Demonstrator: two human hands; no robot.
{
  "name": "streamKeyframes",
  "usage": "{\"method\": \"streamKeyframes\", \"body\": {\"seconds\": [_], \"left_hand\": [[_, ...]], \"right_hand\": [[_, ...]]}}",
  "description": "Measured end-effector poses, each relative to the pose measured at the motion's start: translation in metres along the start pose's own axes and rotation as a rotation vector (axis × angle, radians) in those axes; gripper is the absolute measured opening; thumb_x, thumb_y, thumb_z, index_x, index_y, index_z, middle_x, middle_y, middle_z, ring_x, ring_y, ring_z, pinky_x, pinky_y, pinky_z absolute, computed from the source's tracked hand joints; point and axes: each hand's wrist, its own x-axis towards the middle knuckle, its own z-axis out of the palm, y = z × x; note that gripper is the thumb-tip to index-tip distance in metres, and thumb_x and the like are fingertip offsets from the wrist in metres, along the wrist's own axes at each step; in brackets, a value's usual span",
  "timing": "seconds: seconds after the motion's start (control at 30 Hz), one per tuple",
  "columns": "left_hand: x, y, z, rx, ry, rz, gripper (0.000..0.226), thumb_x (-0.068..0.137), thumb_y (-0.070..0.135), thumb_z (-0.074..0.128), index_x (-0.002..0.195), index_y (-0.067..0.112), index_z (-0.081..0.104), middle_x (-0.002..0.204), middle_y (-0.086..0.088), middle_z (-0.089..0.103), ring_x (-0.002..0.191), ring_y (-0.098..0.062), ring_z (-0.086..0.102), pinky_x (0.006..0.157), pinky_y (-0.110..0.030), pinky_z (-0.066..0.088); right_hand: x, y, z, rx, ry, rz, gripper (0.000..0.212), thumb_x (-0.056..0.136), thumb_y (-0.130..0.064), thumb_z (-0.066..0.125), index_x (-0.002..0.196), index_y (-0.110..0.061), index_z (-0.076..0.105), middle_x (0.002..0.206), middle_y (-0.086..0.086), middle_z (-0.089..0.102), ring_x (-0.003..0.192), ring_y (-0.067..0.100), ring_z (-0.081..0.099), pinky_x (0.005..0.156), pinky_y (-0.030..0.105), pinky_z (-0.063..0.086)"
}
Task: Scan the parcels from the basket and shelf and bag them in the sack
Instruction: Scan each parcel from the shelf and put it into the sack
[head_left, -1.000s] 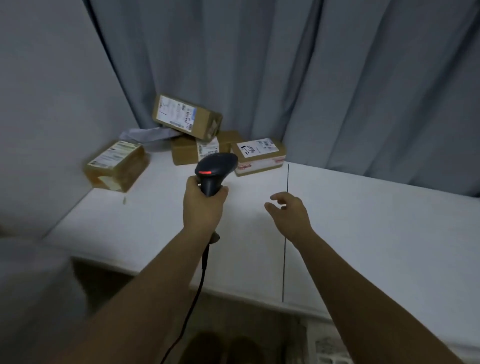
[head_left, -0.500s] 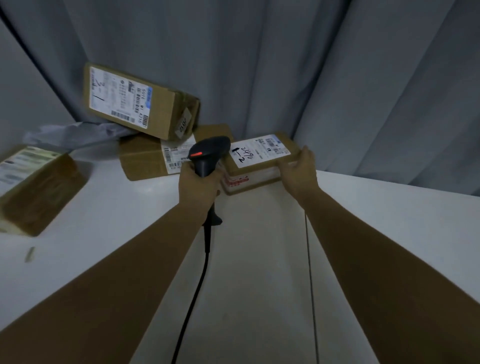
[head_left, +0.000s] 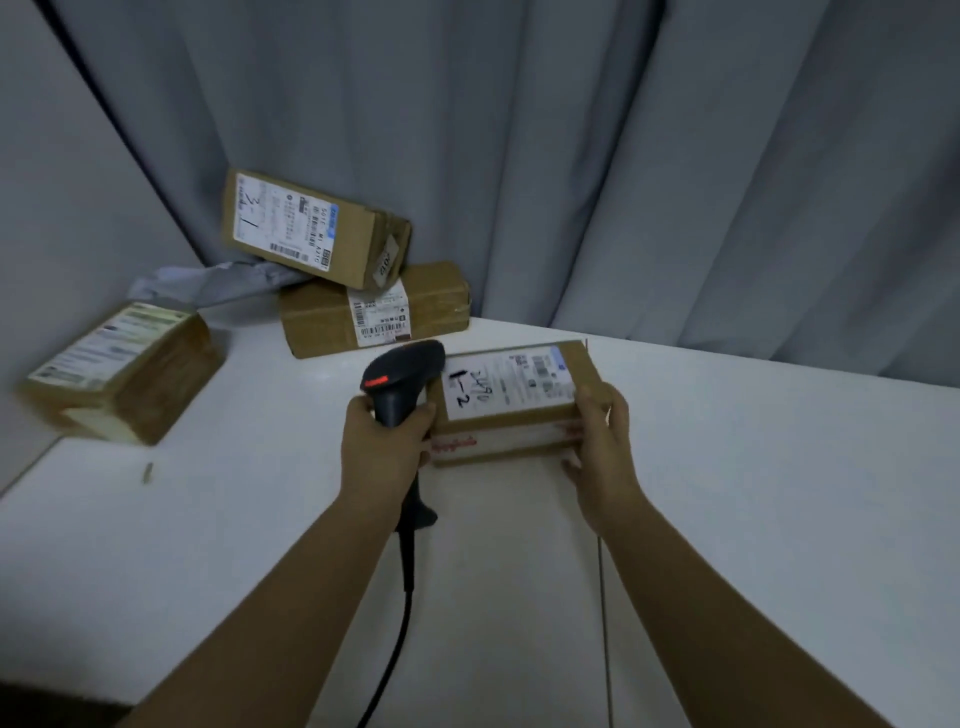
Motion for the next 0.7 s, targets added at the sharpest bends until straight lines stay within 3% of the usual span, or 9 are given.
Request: {"method": "streamKeyframes", "body": {"seconds": [0.1, 0.2, 0.3, 0.43, 0.6, 0.7], "left_hand": [[-0.05, 0.009, -0.025, -0.055, -0.003, 0.004, 0.031, 0.087, 0.012, 0.068, 0.11, 0.016, 0.048, 0.1, -0.006, 0.062, 0.084, -0.02, 0.066, 0.063, -0.027, 0.052], [-0.105, 0.031, -0.051, -0.073, -0.034, 0.052, 0.033, 0.087, 0.012, 0.068, 0.112, 0.02, 0.048, 0.105, -0.002, 0.063, 0.089, -0.019, 0.067, 0.065, -0.025, 0.051], [-0.162, 0.054, -0.076, -0.042, -0.104, 0.118, 0.038, 0.087, 0.01, 0.068, 0.116, 0.025, 0.047, 0.107, 0.002, 0.064, 0.091, -0.017, 0.068, 0.065, -0.024, 0.051], [-0.22, 0.081, -0.107, -0.002, -0.12, 0.219, 0.041, 0.087, 0.012, 0.069, 0.116, 0.031, 0.046, 0.105, 0.009, 0.063, 0.094, -0.014, 0.065, 0.067, -0.026, 0.053], [-0.259, 0.079, -0.141, 0.085, -0.026, 0.27, 0.036, 0.086, 0.016, 0.069, 0.11, 0.031, 0.046, 0.105, 0.001, 0.064, 0.093, -0.011, 0.061, 0.087, -0.048, 0.055], [-0.272, 0.071, -0.155, 0.138, -0.047, 0.268, 0.034, 0.085, 0.016, 0.07, 0.105, 0.03, 0.047, 0.098, 0.007, 0.061, 0.091, -0.011, 0.06, 0.09, -0.051, 0.053]], "right_hand": [[-0.061, -0.019, -0.004, 0.12, 0.007, -0.005, 0.036, 0.096, -0.039, 0.055, 0.129, -0.037, 0.043, 0.11, -0.013, 0.063, 0.098, 0.005, 0.061, 0.08, 0.036, 0.053], [-0.122, -0.045, -0.008, 0.283, 0.108, 0.005, 0.061, 0.087, -0.035, 0.069, 0.137, -0.03, 0.035, 0.122, -0.004, 0.059, 0.105, 0.011, 0.061, 0.092, 0.042, 0.054], [-0.179, -0.076, -0.013, 0.481, 0.15, 0.11, 0.064, 0.083, -0.025, 0.075, 0.132, -0.028, 0.034, 0.125, 0.004, 0.058, 0.107, 0.018, 0.061, 0.096, 0.042, 0.051], [-0.242, -0.109, -0.016, 0.444, 0.05, 0.124, 0.061, 0.087, -0.023, 0.071, 0.131, -0.037, 0.032, 0.124, 0.001, 0.06, 0.113, 0.024, 0.059, 0.095, 0.054, 0.05], [-0.285, -0.112, -0.02, 0.382, 0.027, 0.023, 0.079, 0.085, -0.02, 0.073, 0.145, -0.04, 0.026, 0.135, 0.004, 0.057, 0.117, 0.021, 0.06, 0.094, 0.047, 0.053], [-0.295, -0.104, -0.027, 0.275, 0.005, -0.003, 0.075, 0.086, -0.016, 0.073, 0.143, -0.037, 0.03, 0.137, 0.005, 0.055, 0.115, 0.02, 0.061, 0.09, 0.044, 0.056]]}}
